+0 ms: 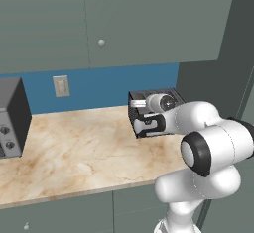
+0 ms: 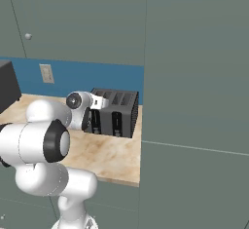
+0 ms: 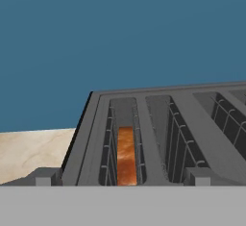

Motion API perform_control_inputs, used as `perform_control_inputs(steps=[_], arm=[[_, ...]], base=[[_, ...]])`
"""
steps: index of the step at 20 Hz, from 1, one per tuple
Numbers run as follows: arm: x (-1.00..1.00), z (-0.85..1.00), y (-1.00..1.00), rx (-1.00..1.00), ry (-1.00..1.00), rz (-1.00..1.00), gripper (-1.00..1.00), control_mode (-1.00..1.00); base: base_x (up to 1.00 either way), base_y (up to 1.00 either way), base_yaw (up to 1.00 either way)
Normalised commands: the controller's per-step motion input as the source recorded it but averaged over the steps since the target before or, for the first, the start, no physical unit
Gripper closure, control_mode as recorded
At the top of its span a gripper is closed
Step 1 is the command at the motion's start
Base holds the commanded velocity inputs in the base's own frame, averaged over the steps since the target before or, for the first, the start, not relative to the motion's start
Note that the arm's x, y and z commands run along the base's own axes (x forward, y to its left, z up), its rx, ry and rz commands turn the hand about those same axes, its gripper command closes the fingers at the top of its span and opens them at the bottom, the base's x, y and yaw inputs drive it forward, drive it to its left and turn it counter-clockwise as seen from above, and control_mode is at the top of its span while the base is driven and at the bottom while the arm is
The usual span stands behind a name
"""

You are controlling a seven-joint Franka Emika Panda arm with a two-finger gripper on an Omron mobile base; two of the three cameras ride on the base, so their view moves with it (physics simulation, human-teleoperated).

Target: Start the toaster. Once the lever pops up, take the bread to the plate on the dining counter.

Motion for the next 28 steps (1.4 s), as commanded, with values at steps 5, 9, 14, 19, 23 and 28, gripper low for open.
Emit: perform_control_inputs(steps=[5, 9, 14, 19, 23, 28], arm=[[0.00, 0.00, 0.00, 0.00, 0.00, 0.00, -1.00, -1.00], [0.00, 0.00, 0.00, 0.00, 0.00, 0.00, -1.00, -1.00], [0.00, 0.00, 0.00, 0.00, 0.00, 0.00, -1.00, -1.00], [0.00, 0.00, 0.00, 0.00, 0.00, 0.00, -1.00, -1.00], [0.00, 0.00, 0.00, 0.00, 0.00, 0.00, -1.00, -1.00], [0.00, 0.00, 0.00, 0.00, 0.00, 0.00, -1.00, -1.00]], base=[[0.00, 0.00, 0.00], [0.00, 0.00, 0.00], [0.00, 0.00, 0.00], [0.00, 0.00, 0.00], [0.00, 0.00, 0.00], [0.00, 0.00, 0.00]])
